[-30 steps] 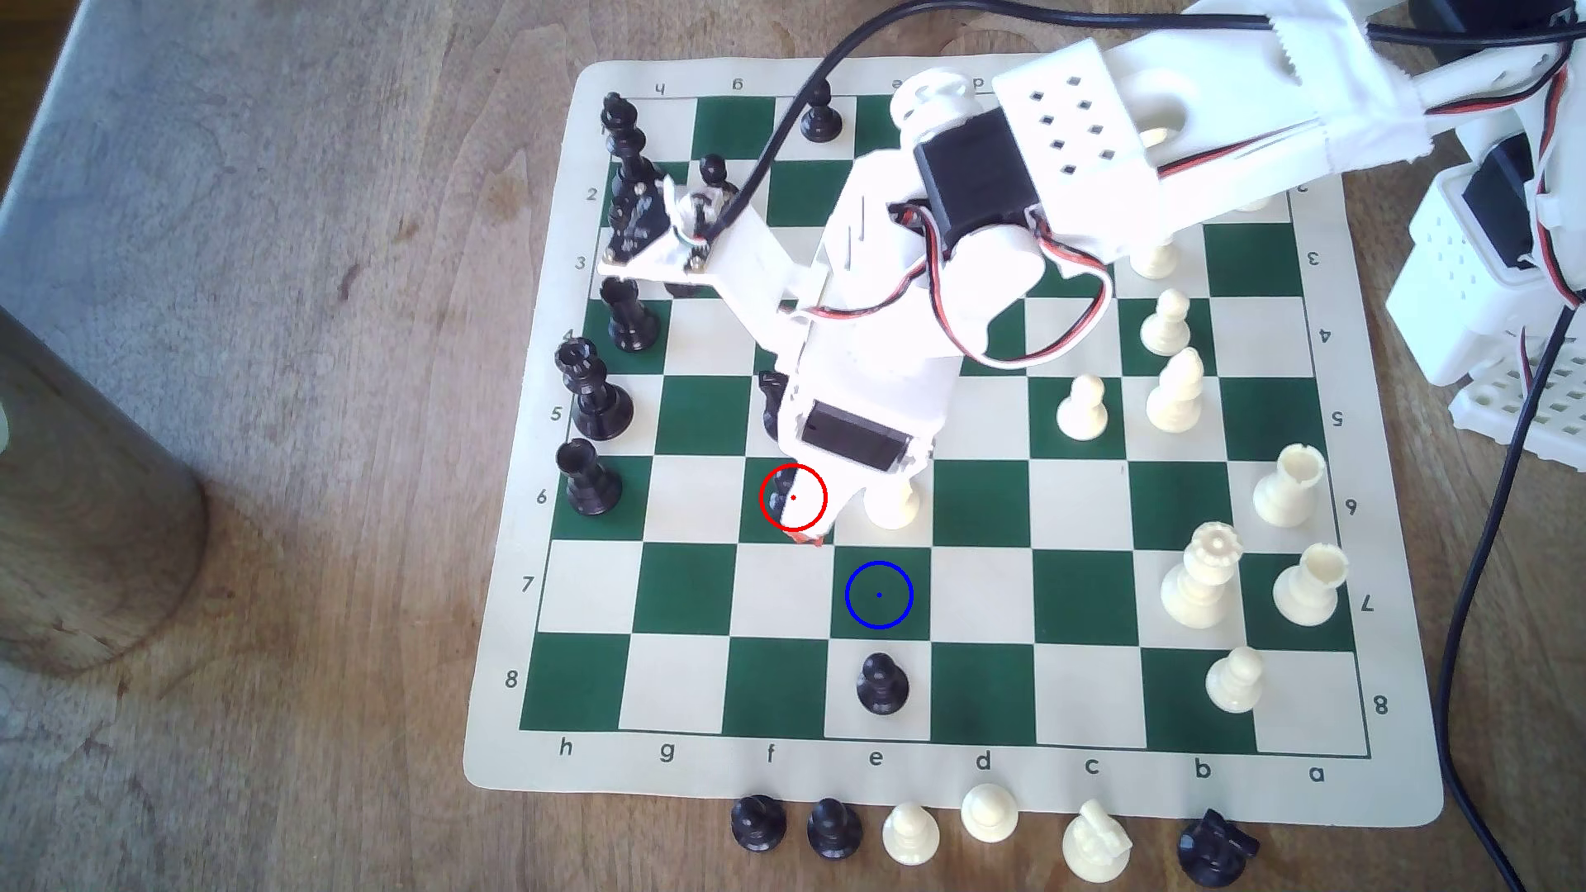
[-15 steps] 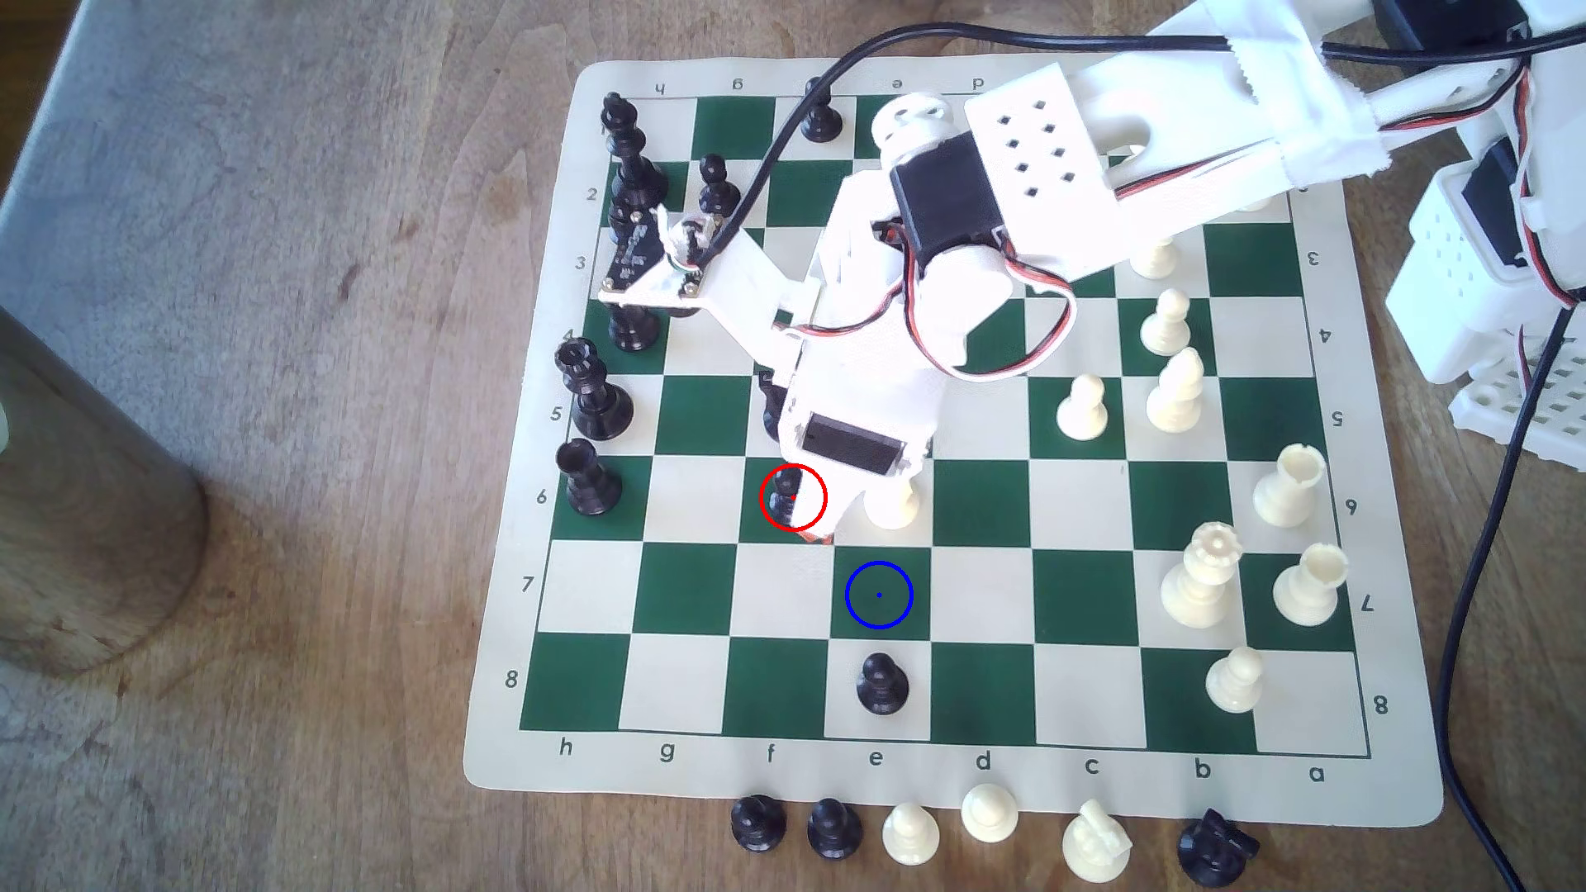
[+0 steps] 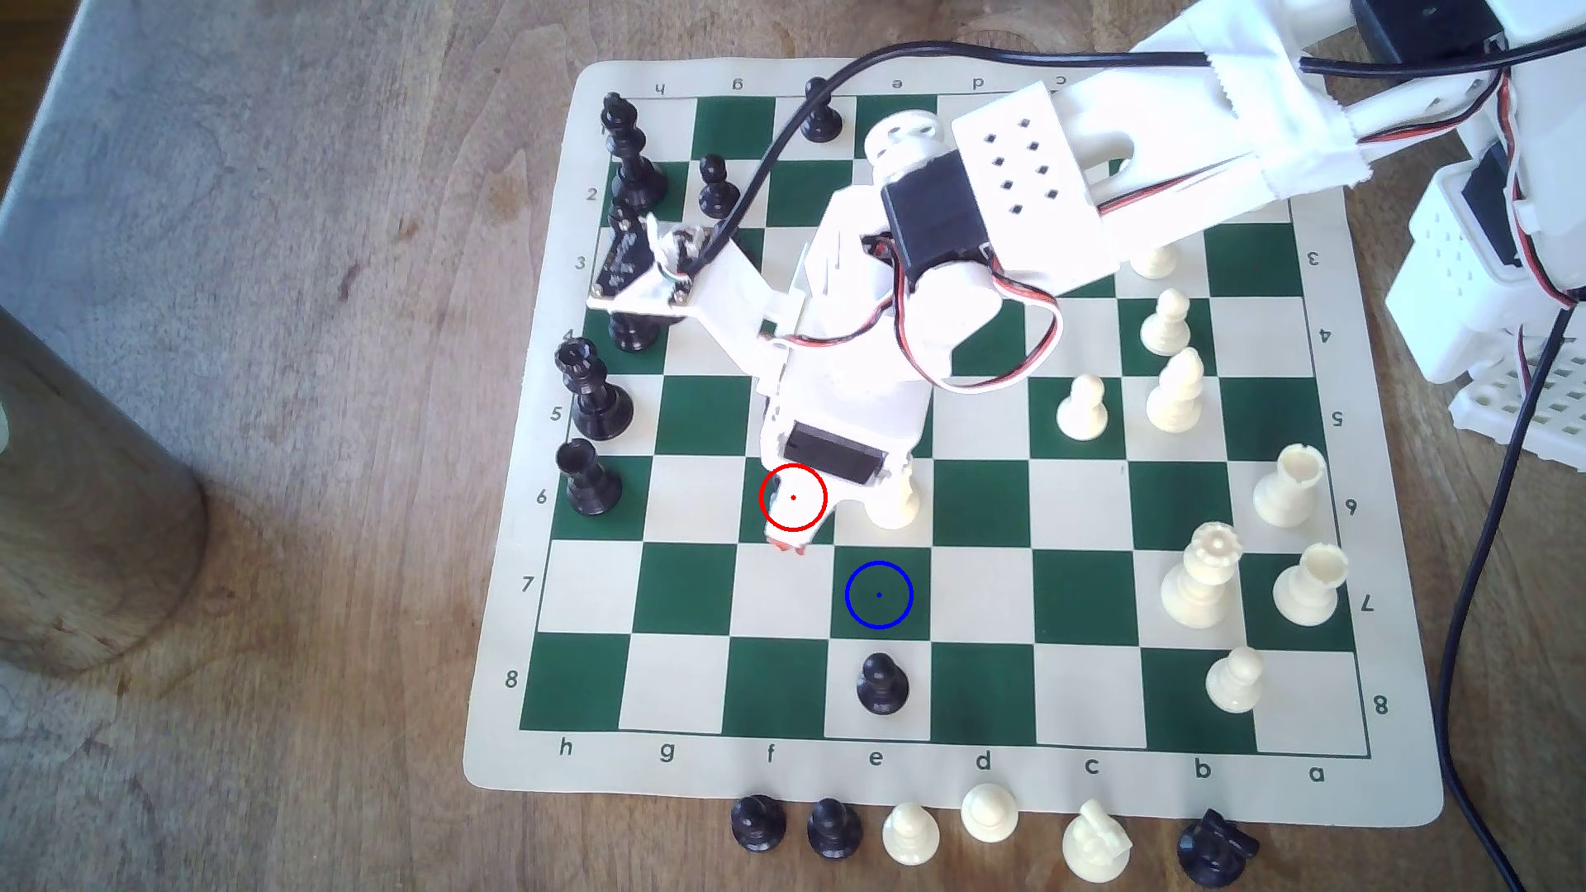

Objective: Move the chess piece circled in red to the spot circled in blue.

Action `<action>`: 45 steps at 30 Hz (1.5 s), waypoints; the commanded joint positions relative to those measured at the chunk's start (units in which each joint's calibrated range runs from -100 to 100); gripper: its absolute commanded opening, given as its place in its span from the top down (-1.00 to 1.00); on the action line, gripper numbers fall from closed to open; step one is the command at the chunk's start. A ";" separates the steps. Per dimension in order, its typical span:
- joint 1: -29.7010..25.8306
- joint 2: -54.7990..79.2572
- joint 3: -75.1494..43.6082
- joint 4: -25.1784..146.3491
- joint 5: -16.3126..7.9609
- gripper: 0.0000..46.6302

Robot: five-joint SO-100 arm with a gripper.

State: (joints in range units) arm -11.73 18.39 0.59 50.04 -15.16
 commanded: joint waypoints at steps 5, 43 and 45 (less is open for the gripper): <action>0.35 -1.92 -2.67 -1.31 0.54 0.38; -5.44 -28.92 20.17 -8.19 -1.12 0.97; -5.91 -29.26 22.08 -8.93 -1.12 0.97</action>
State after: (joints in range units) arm -16.96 -4.23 20.47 43.43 -16.19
